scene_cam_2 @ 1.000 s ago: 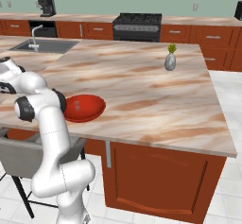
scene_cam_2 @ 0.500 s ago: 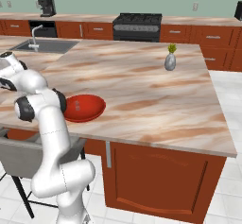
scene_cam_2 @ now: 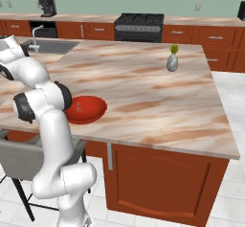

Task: There are four ice cubes in the ice bowl. Place two ice cubes in each glass of water.

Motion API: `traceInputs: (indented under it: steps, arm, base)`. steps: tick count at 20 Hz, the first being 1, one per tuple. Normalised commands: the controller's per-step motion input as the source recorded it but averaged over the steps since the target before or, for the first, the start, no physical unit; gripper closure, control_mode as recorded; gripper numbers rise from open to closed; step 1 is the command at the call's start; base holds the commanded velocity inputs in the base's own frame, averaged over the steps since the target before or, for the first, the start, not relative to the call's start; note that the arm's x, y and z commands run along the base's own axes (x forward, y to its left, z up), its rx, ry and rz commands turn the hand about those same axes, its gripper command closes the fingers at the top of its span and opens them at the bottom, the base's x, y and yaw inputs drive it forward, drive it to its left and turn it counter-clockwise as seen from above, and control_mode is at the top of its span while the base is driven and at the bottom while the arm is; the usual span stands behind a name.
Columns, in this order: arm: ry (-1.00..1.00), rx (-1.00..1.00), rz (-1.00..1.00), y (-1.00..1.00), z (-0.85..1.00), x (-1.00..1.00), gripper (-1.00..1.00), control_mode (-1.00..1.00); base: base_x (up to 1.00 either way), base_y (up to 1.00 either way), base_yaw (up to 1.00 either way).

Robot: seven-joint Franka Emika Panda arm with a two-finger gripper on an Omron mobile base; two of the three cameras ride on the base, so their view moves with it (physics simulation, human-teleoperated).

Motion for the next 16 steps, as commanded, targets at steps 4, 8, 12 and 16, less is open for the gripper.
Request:
traceInputs:
  steps: [4, 8, 12, 16]
  arm:
    - [0.00, 0.00, 0.00, -1.00, -0.02, -0.65, -1.00, -1.00]
    - [0.00, 0.00, 0.00, -1.00, 0.00, -0.77, -1.00, -1.00]
    - [-0.03, 0.00, 0.00, -1.00, 0.41, -0.77, -1.00, -1.00]
    - [-0.01, 0.00, 0.00, -1.00, 0.45, -0.57, -1.00, -1.00]
  base:
    - [0.00, 0.00, 0.00]
    - [0.00, 0.00, 0.00]
    - [0.00, 0.00, 0.00]
    - [0.00, 0.00, 0.00]
